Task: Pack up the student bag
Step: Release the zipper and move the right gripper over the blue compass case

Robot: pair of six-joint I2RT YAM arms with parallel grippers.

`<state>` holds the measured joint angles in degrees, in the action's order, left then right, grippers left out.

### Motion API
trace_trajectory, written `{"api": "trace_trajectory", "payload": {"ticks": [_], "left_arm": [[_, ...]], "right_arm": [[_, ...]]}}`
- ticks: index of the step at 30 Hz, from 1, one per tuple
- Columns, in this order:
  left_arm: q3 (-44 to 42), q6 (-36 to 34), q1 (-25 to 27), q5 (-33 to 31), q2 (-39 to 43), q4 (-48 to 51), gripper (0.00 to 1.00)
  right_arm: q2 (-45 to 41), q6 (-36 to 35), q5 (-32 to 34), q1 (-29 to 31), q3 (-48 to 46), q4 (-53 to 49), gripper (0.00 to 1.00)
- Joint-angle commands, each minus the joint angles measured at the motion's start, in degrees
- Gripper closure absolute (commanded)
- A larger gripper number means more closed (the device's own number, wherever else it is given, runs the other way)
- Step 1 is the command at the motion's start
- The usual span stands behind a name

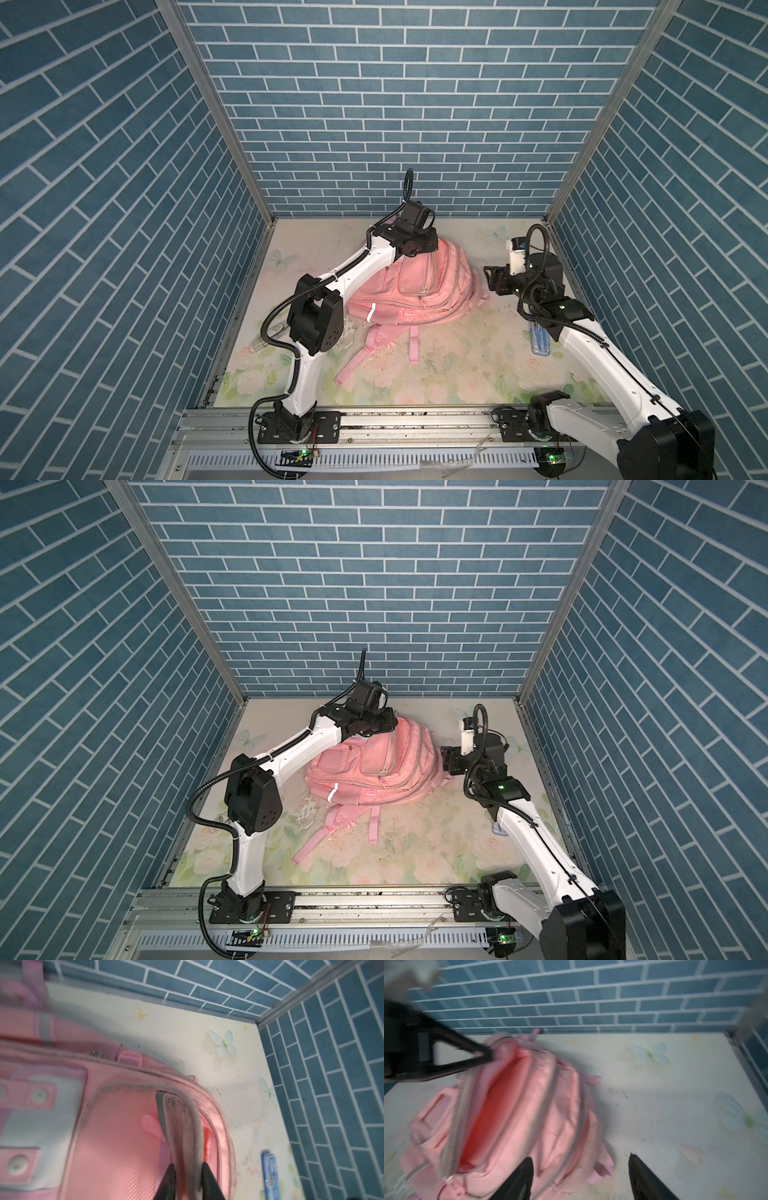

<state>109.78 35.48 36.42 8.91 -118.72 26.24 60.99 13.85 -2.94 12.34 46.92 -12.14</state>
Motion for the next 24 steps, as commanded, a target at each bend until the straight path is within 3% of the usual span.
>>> {"api": "trace_trajectory", "payload": {"ticks": [1, 5, 9, 15, 24], "left_arm": [[-0.5, -6.1, 1.0, -2.1, 4.2, -2.5, 0.59], [-5.4, -10.2, 3.7, -9.8, 10.2, -4.6, 0.47], [-15.6, -14.3, 5.6, -13.3, 18.5, -10.3, 0.34], [-27.0, -16.8, 5.6, -13.8, 27.4, -13.2, 0.28], [-31.4, -16.7, 5.7, -11.6, 28.8, -12.4, 0.27]], "right_arm": [[2.5, 10.3, 2.8, -6.6, 0.3, -13.8, 0.26], [6.3, 9.9, 2.7, -12.3, -2.1, -14.1, 0.25], [11.1, 12.3, 4.3, -15.7, -3.8, -13.7, 0.21], [16.5, 15.4, 8.5, -16.8, -5.7, -15.1, 0.18], [17.4, 19.4, 10.3, -17.8, -7.9, -18.1, 0.15]]}}
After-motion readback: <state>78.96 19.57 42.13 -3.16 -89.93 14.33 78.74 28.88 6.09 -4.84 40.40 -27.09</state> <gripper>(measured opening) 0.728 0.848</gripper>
